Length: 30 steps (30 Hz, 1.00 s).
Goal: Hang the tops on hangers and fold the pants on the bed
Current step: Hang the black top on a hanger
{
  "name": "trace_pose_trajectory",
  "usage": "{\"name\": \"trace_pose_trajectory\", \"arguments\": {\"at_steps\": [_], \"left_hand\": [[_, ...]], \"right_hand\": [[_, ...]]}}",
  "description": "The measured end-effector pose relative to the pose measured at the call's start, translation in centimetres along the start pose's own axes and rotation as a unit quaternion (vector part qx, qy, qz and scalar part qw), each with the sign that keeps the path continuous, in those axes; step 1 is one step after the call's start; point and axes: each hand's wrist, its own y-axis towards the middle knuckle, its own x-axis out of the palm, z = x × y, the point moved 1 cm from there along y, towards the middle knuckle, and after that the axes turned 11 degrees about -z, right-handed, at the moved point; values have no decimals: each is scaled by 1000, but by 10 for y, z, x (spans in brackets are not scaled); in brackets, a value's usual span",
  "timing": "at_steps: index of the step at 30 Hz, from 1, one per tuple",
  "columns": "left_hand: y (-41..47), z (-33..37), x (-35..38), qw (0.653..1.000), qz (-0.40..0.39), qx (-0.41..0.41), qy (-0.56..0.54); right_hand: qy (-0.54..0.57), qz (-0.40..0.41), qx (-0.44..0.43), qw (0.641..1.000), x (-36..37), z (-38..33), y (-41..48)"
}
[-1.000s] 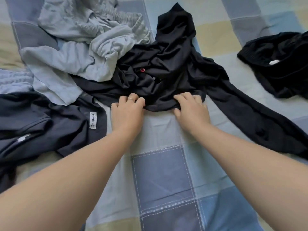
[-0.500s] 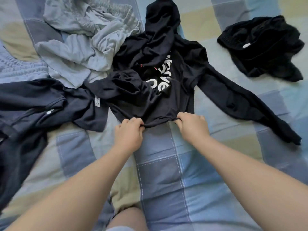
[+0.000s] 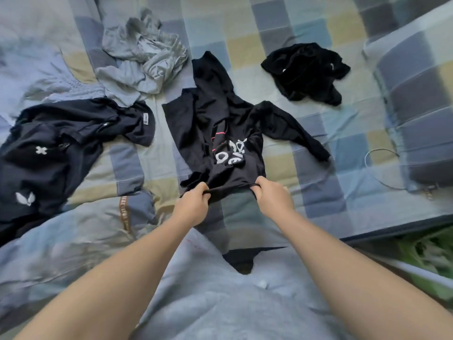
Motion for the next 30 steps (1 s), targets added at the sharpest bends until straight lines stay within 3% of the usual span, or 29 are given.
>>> {"name": "trace_pose_trajectory", "arguments": {"at_steps": [7, 14, 17, 21, 23, 28, 30], "left_hand": [[-136, 102, -28, 979, 56, 87, -175], [-209, 174, -99, 928, 70, 149, -333], [-228, 187, -117, 908, 41, 165, -382], [-258, 202, -137, 853, -5, 196, -484], [-277, 206, -149, 827, -33, 222, -515], [-307, 214, -173, 768, -77, 266, -577], [-310, 215, -184, 757, -77, 273, -589]], "right_hand": [[199, 78, -5, 977, -75, 26, -130], [278, 163, -68, 944, -147, -3, -221], [337, 145, -107, 924, -157, -26, -259], [379, 116, -159, 904, -134, -58, -296], [386, 125, -143, 903, -116, -70, -302], [286, 178, -17, 941, -93, -69, -290], [305, 189, -5, 933, -98, -69, -295]]}}
